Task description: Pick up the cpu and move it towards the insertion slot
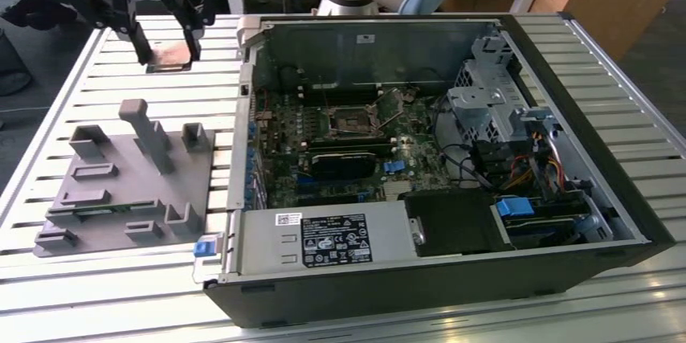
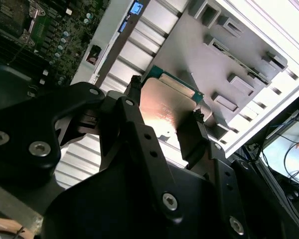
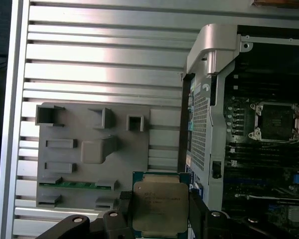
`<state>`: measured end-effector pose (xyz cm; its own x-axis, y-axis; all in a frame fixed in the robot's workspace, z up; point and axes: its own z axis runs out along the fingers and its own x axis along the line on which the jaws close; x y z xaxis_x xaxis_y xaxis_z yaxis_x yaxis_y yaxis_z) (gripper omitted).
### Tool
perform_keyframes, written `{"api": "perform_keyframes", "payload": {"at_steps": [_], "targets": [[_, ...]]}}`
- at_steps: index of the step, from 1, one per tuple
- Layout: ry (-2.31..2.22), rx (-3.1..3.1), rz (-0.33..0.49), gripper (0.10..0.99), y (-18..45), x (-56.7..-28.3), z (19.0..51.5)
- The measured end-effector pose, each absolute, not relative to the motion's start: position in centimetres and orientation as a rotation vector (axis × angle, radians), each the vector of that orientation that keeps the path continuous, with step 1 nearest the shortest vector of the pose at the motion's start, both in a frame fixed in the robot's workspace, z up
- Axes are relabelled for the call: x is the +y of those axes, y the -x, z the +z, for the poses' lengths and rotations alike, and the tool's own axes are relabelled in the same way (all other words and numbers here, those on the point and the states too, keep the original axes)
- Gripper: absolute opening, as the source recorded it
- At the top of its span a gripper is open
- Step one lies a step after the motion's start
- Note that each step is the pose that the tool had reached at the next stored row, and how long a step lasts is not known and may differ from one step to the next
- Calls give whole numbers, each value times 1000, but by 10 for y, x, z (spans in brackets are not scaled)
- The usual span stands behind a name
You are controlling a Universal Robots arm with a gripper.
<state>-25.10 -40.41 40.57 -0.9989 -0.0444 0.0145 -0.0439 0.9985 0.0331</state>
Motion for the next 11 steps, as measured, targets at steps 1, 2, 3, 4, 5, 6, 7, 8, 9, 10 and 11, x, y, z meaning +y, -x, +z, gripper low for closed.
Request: {"api": "perform_keyframes", "payload": {"at_steps": [1, 2, 3, 4, 5, 6, 7, 8, 9, 10, 11], "targets": [[-69, -3125, -51, 541, 250, -404, 406], [-69, -3125, -51, 541, 249, -404, 406], [-69, -3125, -51, 541, 248, -404, 406], [-69, -3125, -51, 541, 247, -404, 406], [-69, -3125, -51, 541, 245, -404, 406], [-69, -3125, -51, 541, 244, -404, 406], [-69, -3125, -51, 541, 243, -404, 406], [-69, -3125, -51, 541, 242, -404, 406], [-69, -3125, -51, 541, 241, -404, 406], [-69, -3125, -51, 541, 240, -404, 406], [-69, -3125, -51, 541, 239, -404, 406]]}}
